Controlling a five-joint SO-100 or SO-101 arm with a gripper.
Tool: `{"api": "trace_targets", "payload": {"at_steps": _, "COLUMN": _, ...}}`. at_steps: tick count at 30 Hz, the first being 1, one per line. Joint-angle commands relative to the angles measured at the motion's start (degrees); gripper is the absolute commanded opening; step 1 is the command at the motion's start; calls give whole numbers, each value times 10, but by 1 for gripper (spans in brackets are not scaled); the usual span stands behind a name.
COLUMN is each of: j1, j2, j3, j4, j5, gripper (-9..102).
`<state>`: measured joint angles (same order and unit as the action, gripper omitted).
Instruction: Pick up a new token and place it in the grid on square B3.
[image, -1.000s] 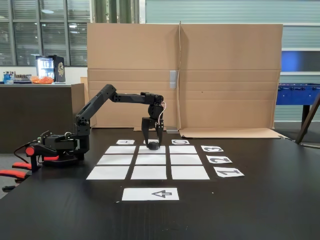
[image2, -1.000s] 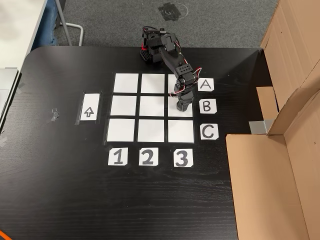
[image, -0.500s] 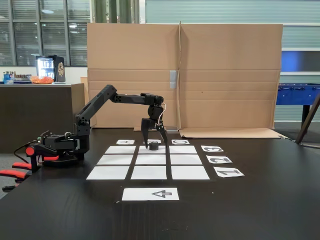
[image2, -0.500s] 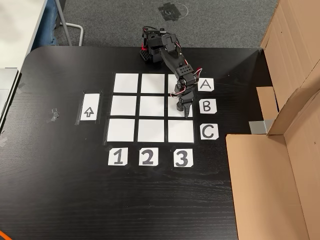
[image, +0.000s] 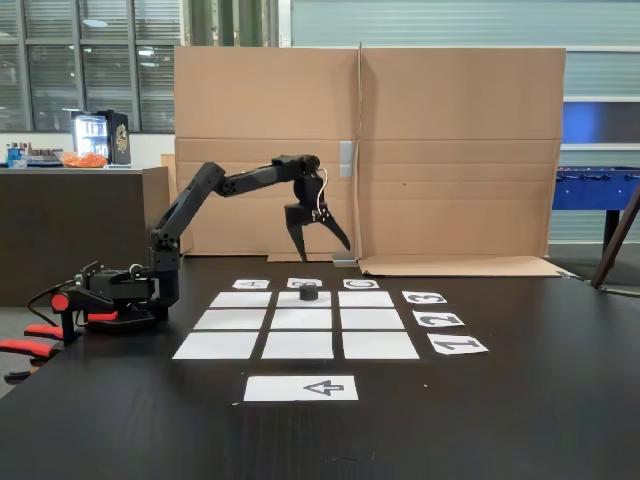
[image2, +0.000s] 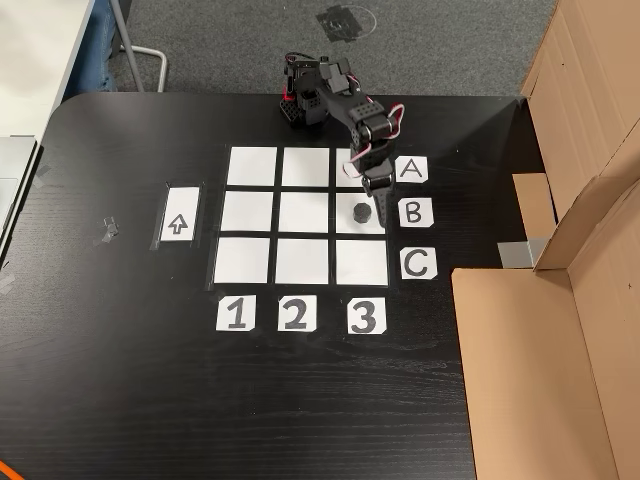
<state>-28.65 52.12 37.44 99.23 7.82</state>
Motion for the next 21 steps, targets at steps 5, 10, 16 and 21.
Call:
{"api": "trace_targets", "payload": {"at_steps": 5, "j1": 105, "j2": 121, "j3": -17, "j4": 3, "j5": -39, "gripper": 44}}
{"api": "trace_targets", "payload": {"at_steps": 10, "j1": 186, "j2": 180, "j3": -5, "j4": 4, "j5": -67, "gripper": 44}}
{"api": "trace_targets", "payload": {"at_steps": 16, "j1": 276, "j2": 236, "j3": 38, "j4": 4, "j5": -101, "gripper": 44}}
{"api": "trace_targets", "payload": {"at_steps": 21, "j1": 380, "j2": 265, "j3": 67, "j4": 4, "j5": -142, "gripper": 44}}
